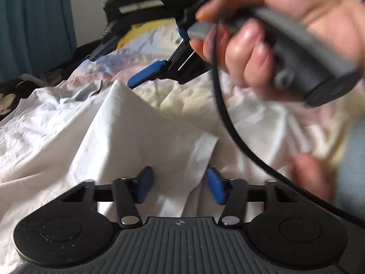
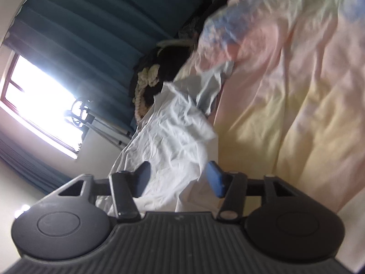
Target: Fold clothes
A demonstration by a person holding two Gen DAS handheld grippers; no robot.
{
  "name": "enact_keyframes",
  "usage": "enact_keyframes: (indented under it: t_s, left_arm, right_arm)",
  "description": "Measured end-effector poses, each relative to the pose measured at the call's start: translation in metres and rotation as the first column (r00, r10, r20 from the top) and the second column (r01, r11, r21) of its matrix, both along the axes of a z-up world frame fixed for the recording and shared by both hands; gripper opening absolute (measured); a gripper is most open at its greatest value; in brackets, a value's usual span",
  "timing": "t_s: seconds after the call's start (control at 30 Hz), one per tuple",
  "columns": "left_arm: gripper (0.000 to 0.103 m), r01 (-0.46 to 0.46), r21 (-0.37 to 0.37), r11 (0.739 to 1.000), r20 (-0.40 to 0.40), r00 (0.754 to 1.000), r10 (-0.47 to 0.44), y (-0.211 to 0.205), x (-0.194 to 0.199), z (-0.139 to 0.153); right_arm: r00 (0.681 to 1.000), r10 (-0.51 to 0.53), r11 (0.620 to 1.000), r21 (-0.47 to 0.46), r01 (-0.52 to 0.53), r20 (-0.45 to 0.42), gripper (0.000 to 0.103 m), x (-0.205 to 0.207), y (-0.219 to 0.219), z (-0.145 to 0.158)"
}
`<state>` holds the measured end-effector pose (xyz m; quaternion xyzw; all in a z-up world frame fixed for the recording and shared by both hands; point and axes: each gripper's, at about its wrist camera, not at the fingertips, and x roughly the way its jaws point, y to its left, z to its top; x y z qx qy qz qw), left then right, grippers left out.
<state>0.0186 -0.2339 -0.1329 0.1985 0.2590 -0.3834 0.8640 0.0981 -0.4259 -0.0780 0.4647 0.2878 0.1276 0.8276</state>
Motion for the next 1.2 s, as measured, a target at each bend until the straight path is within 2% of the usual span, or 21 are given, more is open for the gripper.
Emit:
enact_keyframes:
  t_s: [0.03,0.07,0.1,0.33,0.47,0.57,0.6,0.67,0.7,0.73,0.77,0.8,0.9,1.0,1.1,1.2]
  left_arm:
    - [0.019,-0.003,-0.007,1.0,-0.014,1.0,0.003,0.001,0.002,-0.002]
    - [0.017,-0.002,-0.021,1.0,-0.026,1.0,0.001,0.004,0.003,0.0]
    - [0.01,0.001,-0.032,0.999,-0.031,1.0,-0.002,0.008,0.001,0.006]
    - [0.009,0.082,-0.133,0.988,-0.088,0.992,-0.094,0.057,-0.022,0.063]
    - [0.009,0.061,-0.137,0.989,-0.189,0.978,-0.087,0.071,-0.025,0.061]
    - [0.01,-0.001,-0.101,0.995,-0.278,0.96,-0.028,0.074,-0.017,0.048]
    - [0.014,-0.025,-0.086,0.996,-0.306,0.952,-0.002,0.076,-0.013,0.046]
    - [0.027,-0.074,-0.073,0.995,-0.35,0.936,0.044,0.082,-0.007,0.047]
    - [0.044,-0.098,-0.081,0.992,-0.365,0.929,0.062,0.088,-0.004,0.051]
    - [0.067,-0.125,-0.095,0.988,-0.372,0.925,0.081,0.096,-0.004,0.057]
    - [0.075,-0.161,-0.1,0.982,-0.367,0.923,0.114,0.106,-0.006,0.062]
    - [0.081,-0.196,-0.098,0.976,-0.359,0.921,0.149,0.117,-0.008,0.068]
    - [0.083,-0.261,-0.057,0.964,-0.377,0.899,0.221,0.15,-0.013,0.082]
    - [0.086,-0.34,-0.004,0.94,-0.362,0.877,0.316,0.19,-0.018,0.098]
    - [0.087,-0.467,0.09,0.88,-0.3,0.829,0.471,0.228,-0.006,0.109]
    - [0.087,-0.583,0.217,0.783,-0.304,0.722,0.622,0.259,0.015,0.103]
  right_arm:
    - [1.0,0.007,1.0,0.028,-0.006,-0.014,0.059,0.004,0.0,-0.005]
    - [1.0,0.006,0.999,0.035,-0.005,-0.014,0.059,0.005,0.001,-0.007]
    - [1.0,-0.005,1.0,0.026,0.005,-0.01,0.059,0.005,0.0,-0.006]
    - [0.997,-0.077,0.997,-0.005,0.077,0.015,0.062,0.0,-0.011,0.003]
    - [1.0,-0.018,0.999,-0.047,0.018,0.004,0.062,0.005,0.003,0.003]
    - [0.999,0.034,0.988,-0.149,-0.038,-0.026,0.061,0.011,0.022,0.002]
    - [0.998,0.048,0.982,-0.181,-0.054,-0.037,0.061,0.013,0.028,0.001]
    - [0.996,0.074,0.966,-0.242,-0.086,-0.056,0.061,0.015,0.04,0.0]
    - [0.995,0.085,0.959,-0.265,-0.097,-0.059,0.061,0.015,0.044,0.0]
    - [0.994,0.092,0.954,-0.281,-0.105,-0.058,0.061,0.014,0.048,0.0]
    - [0.994,0.095,0.952,-0.286,-0.106,-0.05,0.061,0.012,0.051,0.001]
    - [0.994,0.099,0.951,-0.29,-0.106,-0.042,0.061,0.01,0.053,0.002]
    - [0.997,0.073,0.945,-0.321,-0.065,0.011,0.061,0.003,0.055,0.011]
    - [0.997,0.048,0.939,-0.344,-0.026,0.054,0.061,-0.003,0.055,0.021]
    - [0.996,0.071,0.939,-0.34,-0.049,0.053,0.061,-0.005,0.059,0.022]
    - [0.992,0.12,0.929,-0.357,-0.101,0.033,0.061,-0.005,0.074,0.019]
